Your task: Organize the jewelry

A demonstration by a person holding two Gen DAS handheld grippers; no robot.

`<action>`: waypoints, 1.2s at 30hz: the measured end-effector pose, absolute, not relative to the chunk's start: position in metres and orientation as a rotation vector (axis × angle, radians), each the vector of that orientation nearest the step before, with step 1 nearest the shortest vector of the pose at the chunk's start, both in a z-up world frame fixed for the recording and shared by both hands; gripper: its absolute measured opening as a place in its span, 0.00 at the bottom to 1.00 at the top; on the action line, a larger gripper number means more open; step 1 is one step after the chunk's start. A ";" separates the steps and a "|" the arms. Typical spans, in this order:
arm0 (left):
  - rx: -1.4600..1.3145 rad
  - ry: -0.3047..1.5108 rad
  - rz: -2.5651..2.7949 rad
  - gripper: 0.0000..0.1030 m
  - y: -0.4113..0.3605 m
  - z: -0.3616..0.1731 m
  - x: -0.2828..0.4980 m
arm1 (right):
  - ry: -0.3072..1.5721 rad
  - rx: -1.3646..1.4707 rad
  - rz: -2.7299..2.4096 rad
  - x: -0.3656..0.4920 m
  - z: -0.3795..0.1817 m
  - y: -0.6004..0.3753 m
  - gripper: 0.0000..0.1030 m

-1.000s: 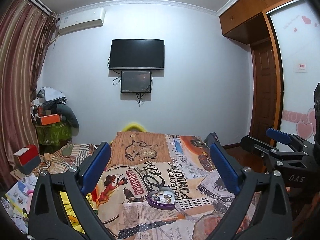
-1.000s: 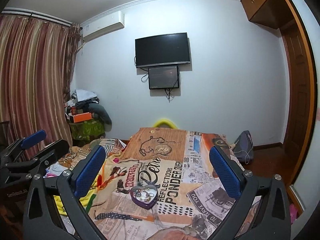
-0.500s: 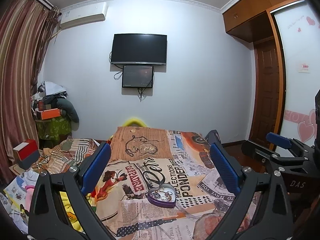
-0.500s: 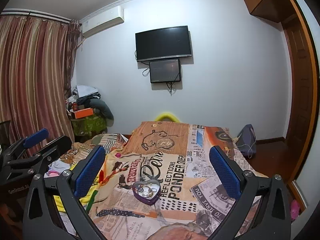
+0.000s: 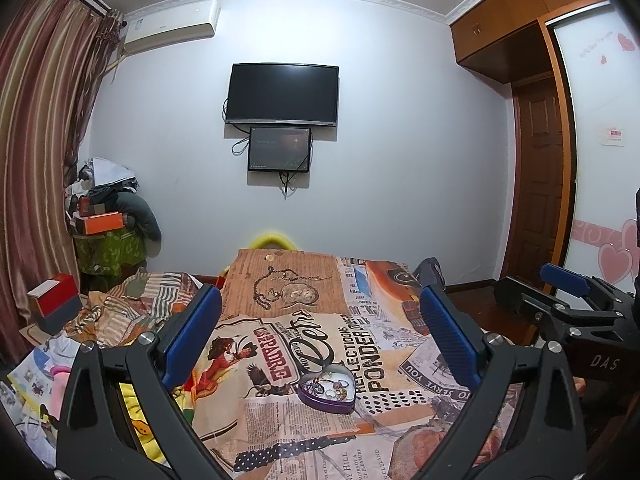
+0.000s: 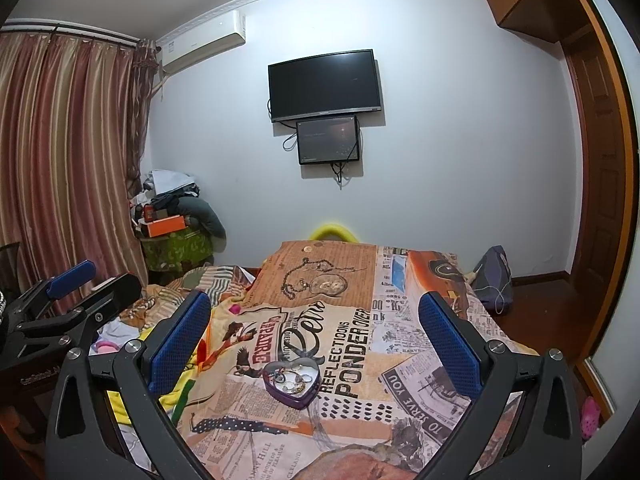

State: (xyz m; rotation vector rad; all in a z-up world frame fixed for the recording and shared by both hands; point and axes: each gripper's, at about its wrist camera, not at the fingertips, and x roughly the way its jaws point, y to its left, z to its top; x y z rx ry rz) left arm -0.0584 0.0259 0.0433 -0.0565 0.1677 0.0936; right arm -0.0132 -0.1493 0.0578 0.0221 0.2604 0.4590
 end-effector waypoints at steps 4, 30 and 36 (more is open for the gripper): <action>-0.057 0.170 0.096 0.97 0.026 0.042 -0.058 | 0.261 0.018 0.455 -0.012 0.059 -0.149 1.00; -0.080 0.189 0.072 0.97 0.037 0.037 -0.054 | 0.273 0.026 0.456 -0.007 0.055 -0.149 1.00; -0.083 0.188 0.071 0.97 0.036 0.038 -0.054 | 0.273 0.026 0.454 -0.007 0.055 -0.150 1.00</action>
